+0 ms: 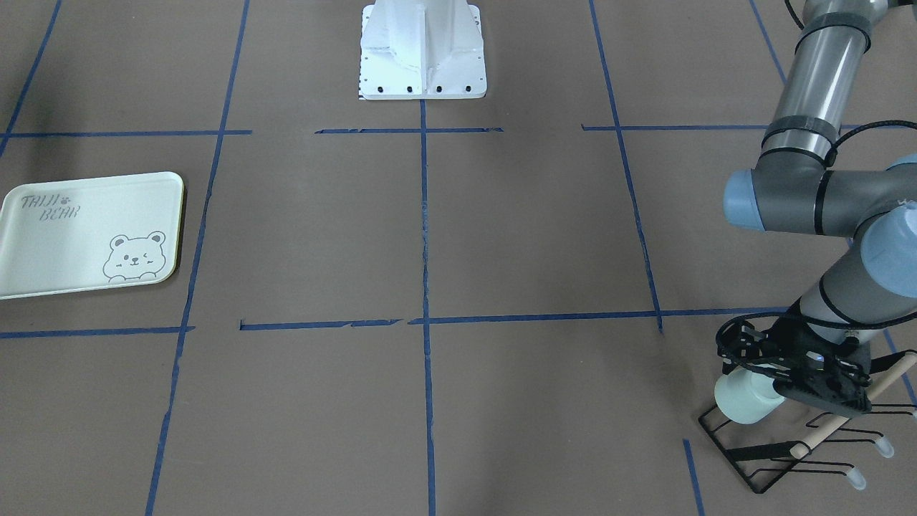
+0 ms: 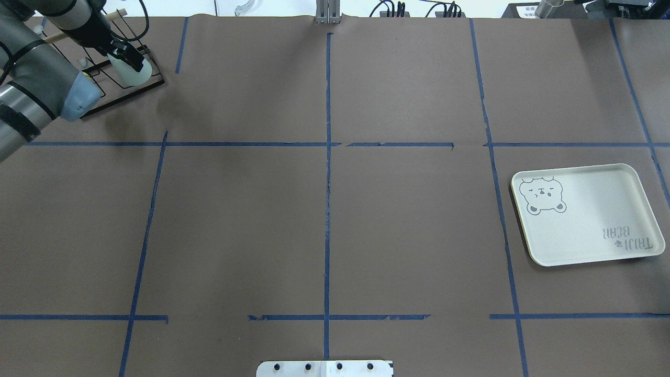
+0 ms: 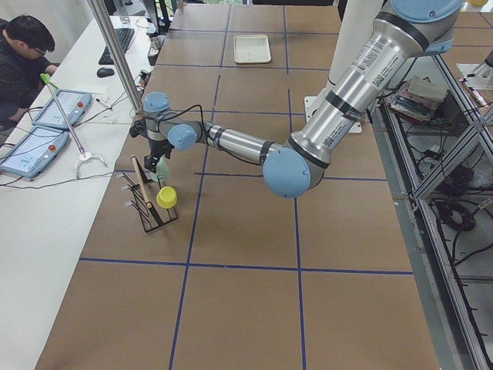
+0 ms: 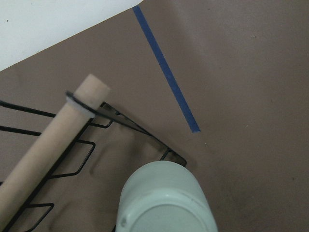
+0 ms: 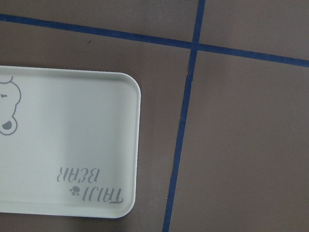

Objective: Left arm grabs green cup and hands to right arm on tray

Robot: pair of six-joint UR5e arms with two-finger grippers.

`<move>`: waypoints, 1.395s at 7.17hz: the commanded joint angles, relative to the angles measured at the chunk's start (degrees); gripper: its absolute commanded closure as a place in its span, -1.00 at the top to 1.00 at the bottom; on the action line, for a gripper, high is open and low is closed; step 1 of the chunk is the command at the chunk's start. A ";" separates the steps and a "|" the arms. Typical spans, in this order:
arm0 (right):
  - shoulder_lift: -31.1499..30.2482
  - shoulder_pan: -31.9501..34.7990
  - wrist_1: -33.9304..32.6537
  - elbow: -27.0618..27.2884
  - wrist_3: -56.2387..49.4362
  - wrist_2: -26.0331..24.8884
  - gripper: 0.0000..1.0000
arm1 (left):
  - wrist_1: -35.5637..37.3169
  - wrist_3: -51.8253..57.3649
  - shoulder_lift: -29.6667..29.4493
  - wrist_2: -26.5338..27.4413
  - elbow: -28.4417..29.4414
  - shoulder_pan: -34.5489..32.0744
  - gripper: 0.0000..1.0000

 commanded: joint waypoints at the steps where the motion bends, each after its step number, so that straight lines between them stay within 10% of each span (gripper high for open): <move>1: 0.00 0.00 0.00 0.00 0.00 0.00 1.00 | 0.07 0.07 -0.05 0.15 -0.03 0.03 0.33; 3: 0.00 0.00 0.00 0.00 0.00 0.00 1.00 | 0.33 -0.02 -0.05 0.24 -0.64 -0.40 -0.03; 10: 0.08 0.00 0.00 0.61 -0.09 0.26 1.00 | 14.03 -2.98 4.26 0.07 -23.30 -5.60 -0.03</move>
